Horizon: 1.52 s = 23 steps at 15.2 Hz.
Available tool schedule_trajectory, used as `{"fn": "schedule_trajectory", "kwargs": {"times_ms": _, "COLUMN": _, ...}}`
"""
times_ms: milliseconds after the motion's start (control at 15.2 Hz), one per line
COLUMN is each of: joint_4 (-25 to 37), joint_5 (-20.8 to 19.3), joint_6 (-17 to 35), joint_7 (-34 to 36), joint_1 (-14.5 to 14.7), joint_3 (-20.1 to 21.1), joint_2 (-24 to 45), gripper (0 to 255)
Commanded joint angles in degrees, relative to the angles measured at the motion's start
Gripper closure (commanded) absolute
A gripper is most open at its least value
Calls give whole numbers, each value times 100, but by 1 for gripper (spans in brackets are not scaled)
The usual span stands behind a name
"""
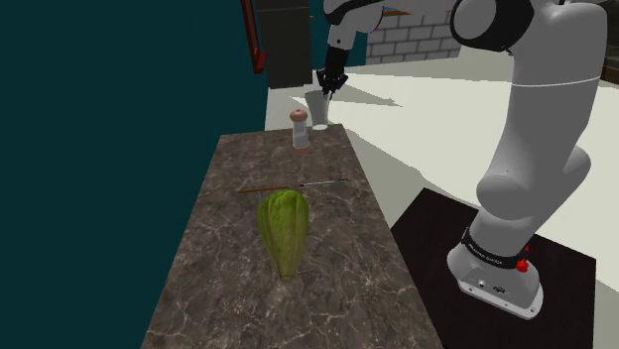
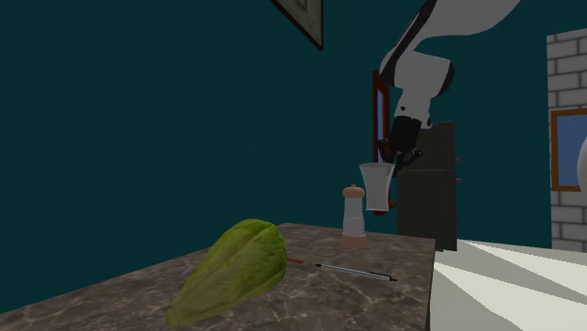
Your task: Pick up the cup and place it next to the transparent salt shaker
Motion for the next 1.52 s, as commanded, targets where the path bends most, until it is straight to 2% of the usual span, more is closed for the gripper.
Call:
{"fn": "schedule_trajectory", "kwargs": {"times_ms": 0, "joint_4": -136, "joint_5": 11, "joint_6": 142, "joint_7": -48, "joint_1": 1, "joint_3": 0, "joint_2": 9, "gripper": 255}}
{"fn": "schedule_trajectory", "kwargs": {"times_ms": 1122, "joint_4": -985, "joint_5": 136, "joint_6": 1261, "joint_7": -400, "joint_1": 28, "joint_3": 26, "joint_2": 325, "gripper": 255}}
{"fn": "schedule_trajectory", "kwargs": {"times_ms": 1452, "joint_4": -1001, "joint_5": 140, "joint_6": 1288, "joint_7": -409, "joint_1": 28, "joint_3": 27, "joint_2": 337, "gripper": 255}}
